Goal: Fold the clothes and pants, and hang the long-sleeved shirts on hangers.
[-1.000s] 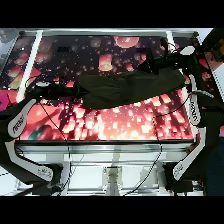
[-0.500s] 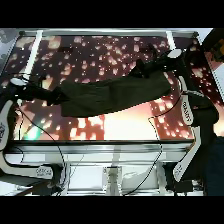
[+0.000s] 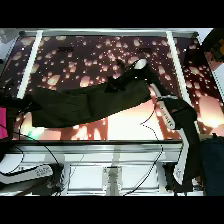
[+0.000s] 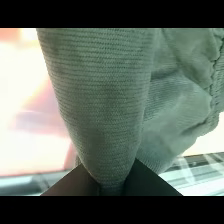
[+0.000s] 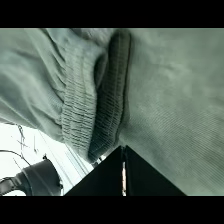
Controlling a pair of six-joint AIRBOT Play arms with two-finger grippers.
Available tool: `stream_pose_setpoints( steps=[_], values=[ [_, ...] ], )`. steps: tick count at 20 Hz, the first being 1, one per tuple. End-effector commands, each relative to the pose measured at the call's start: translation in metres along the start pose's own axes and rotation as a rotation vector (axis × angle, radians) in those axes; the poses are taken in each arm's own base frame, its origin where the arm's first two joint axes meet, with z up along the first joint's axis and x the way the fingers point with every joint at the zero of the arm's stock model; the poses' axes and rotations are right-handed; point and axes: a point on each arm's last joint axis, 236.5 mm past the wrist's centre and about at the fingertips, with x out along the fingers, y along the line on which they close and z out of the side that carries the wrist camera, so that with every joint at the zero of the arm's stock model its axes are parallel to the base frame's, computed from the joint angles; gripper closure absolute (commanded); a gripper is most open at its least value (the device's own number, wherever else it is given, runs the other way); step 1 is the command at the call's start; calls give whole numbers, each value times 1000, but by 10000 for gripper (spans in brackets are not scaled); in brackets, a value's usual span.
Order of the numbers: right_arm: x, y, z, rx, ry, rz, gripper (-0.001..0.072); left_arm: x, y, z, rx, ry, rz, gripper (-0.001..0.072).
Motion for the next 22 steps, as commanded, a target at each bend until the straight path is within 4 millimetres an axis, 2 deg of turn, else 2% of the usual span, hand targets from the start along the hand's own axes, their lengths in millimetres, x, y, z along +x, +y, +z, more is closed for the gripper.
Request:
stream_pose_setpoints(
  steps=[1,4,6,9,11,13,15,17,19,22],
  values=[
    [65,23,-23,-26,58,-3,697,-26,4,-10,10,-40,30,678],
    [99,19,-29,99,59,-19,697,-36,-9,-9,35,-80,19,678],
    [110,9,-24,198,36,-32,696,-39,-24,-5,42,-108,-33,678],
    [106,-7,-15,272,8,-50,696,-43,-53,5,48,-151,-155,677],
    [91,-18,-6,291,-14,-51,698,-48,-78,14,60,-195,-249,679],
    [58,-29,8,291,-35,-55,698,-46,-90,21,68,-225,-251,679],
    [6,-41,24,260,-68,-79,698,-41,-110,23,91,-222,-252,680],
    [-63,-63,40,247,-144,-108,697,-36,-140,27,106,-220,-256,681],
    [-129,-87,47,274,-219,-121,697,-28,-168,36,119,-246,-191,681],
    [-209,-119,45,337,-317,-129,697,-2,-225,36,166,-261,-124,681]
  ],
)
